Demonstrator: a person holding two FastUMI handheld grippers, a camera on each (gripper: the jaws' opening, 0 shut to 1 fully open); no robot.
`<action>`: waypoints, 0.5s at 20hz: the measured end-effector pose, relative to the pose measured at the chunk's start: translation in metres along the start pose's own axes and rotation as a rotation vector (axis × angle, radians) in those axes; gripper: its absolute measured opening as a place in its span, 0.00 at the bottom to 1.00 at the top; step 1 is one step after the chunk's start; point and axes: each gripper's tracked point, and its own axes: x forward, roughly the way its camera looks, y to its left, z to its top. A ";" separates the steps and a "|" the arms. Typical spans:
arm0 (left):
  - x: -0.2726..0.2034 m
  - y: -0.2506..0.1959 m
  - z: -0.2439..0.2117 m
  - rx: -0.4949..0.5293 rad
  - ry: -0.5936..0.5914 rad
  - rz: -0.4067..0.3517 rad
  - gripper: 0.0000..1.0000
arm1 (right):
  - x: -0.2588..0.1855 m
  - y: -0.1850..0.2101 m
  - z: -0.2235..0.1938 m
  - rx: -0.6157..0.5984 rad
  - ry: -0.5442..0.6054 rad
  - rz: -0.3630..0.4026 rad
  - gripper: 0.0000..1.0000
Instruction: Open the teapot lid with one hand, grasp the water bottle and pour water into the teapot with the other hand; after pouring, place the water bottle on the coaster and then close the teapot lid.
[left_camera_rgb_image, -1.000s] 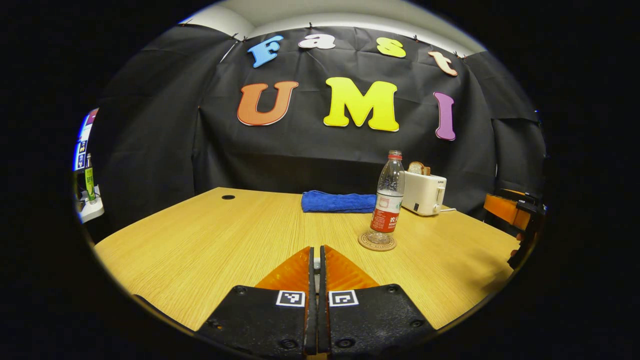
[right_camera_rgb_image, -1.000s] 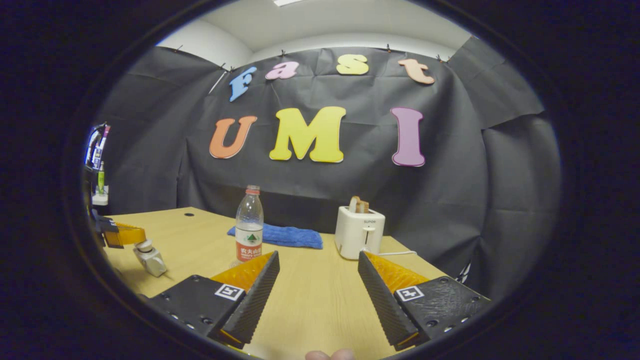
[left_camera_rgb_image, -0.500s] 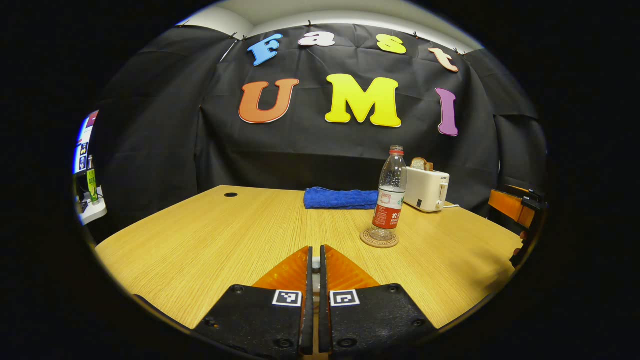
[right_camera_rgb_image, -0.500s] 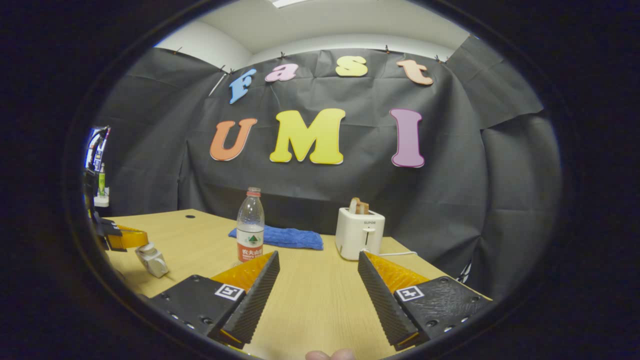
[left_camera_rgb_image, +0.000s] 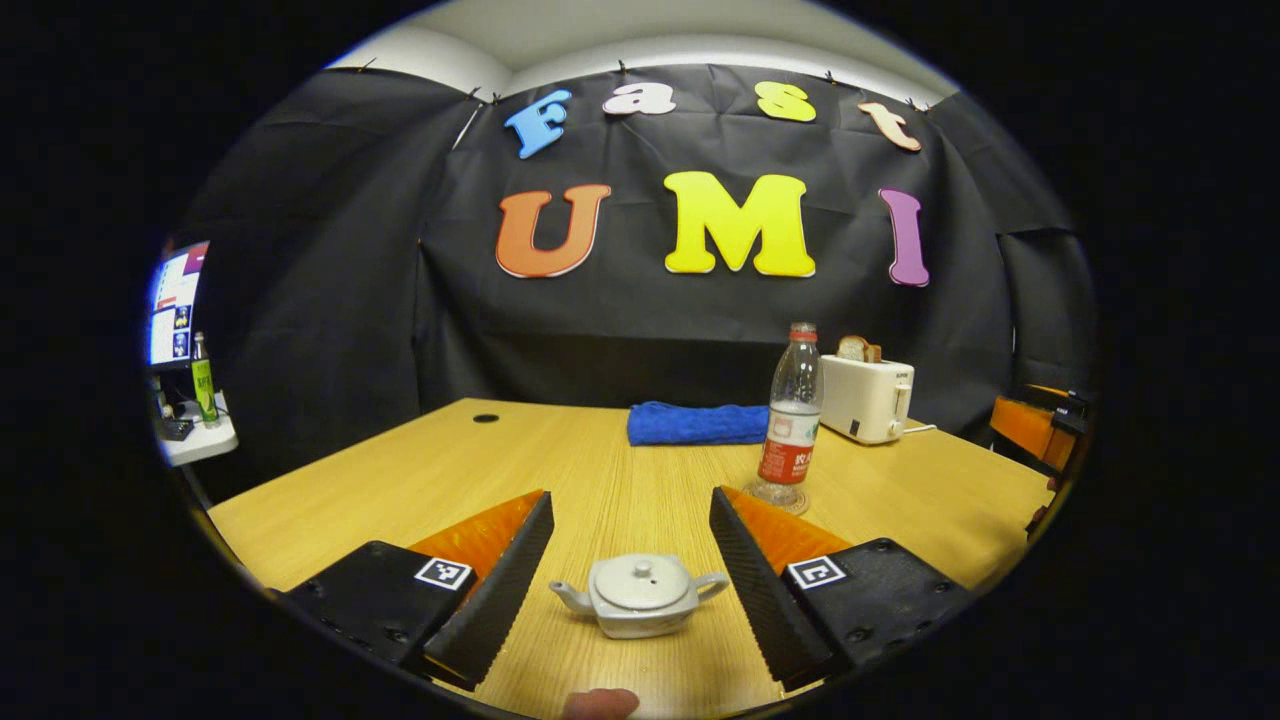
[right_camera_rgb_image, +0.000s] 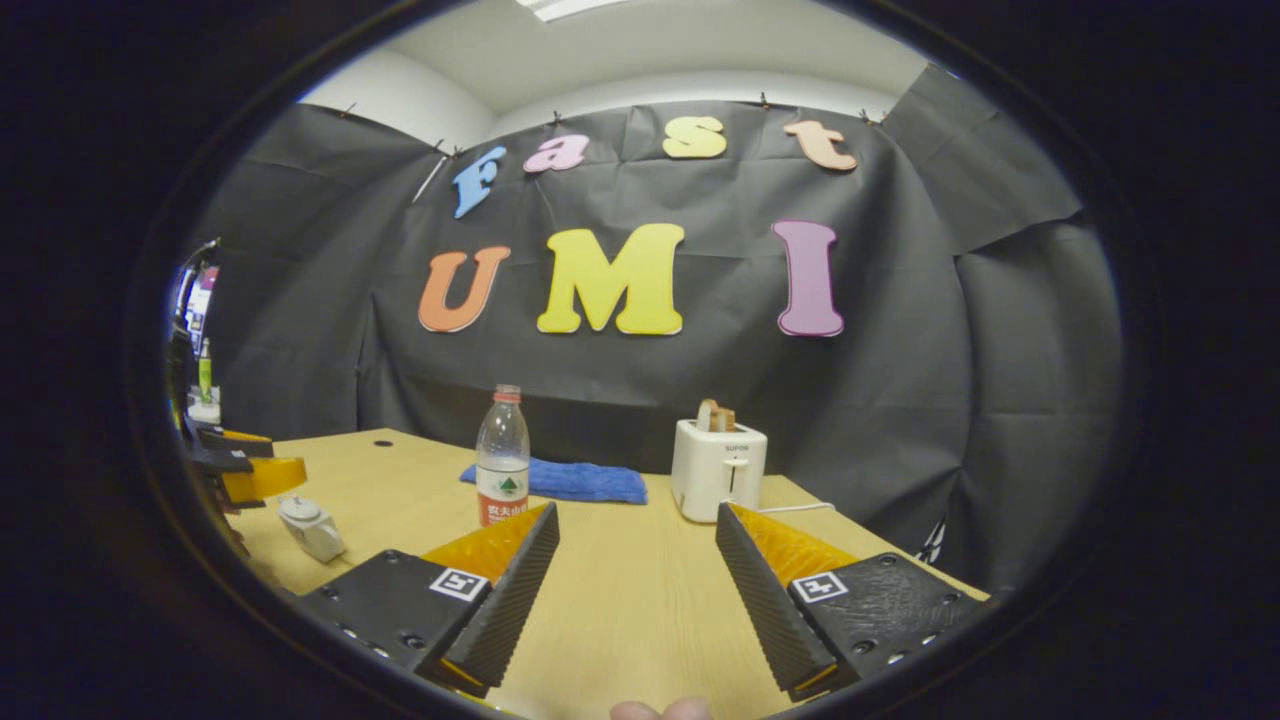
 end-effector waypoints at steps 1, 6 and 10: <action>-0.003 -0.004 0.014 0.002 -0.027 0.000 0.98 | 0.000 0.000 0.002 0.012 0.000 -0.004 0.94; -0.022 -0.043 0.065 -0.033 -0.113 -0.035 0.98 | -0.013 0.006 0.037 0.059 -0.059 -0.014 0.94; -0.037 -0.070 0.070 -0.012 -0.140 -0.061 0.98 | -0.030 0.014 0.044 0.051 -0.082 0.004 0.94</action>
